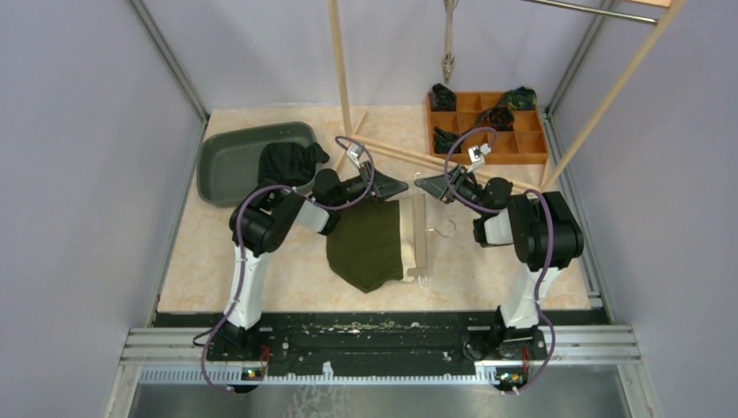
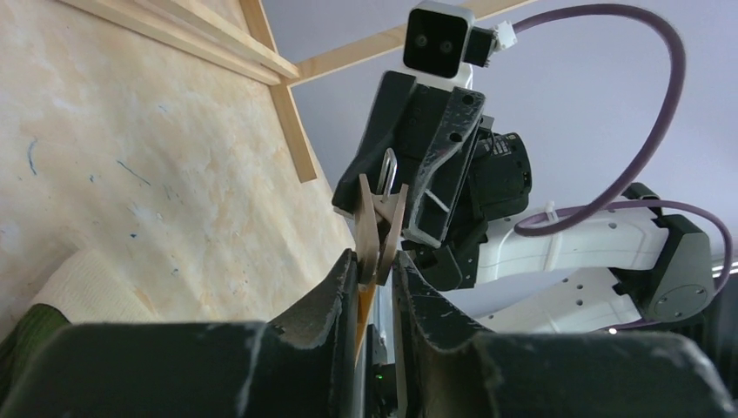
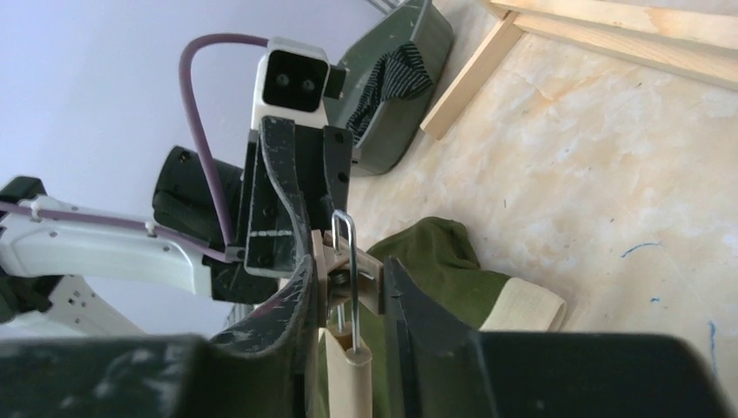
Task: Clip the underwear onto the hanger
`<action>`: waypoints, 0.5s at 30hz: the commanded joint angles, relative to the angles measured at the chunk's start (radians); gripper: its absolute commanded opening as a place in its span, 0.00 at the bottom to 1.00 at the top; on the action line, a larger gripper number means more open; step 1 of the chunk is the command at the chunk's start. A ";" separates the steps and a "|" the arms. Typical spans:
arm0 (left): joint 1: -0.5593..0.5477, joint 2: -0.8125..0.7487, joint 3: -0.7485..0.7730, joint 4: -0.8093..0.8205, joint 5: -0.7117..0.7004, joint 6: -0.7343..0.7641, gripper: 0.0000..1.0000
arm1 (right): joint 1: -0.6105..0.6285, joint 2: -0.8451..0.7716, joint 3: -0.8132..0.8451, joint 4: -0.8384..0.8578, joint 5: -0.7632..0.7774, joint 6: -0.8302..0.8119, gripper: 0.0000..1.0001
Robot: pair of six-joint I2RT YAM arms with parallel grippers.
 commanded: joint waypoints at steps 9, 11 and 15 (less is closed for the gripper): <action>-0.003 0.004 0.001 0.047 0.010 0.002 0.77 | -0.002 0.008 0.019 0.093 0.005 0.009 0.00; 0.000 -0.005 -0.007 0.045 0.005 0.010 0.84 | -0.002 0.009 0.019 0.096 0.005 0.011 0.00; 0.000 -0.016 -0.008 0.028 0.009 0.021 0.85 | -0.003 0.008 0.018 0.099 0.006 0.015 0.00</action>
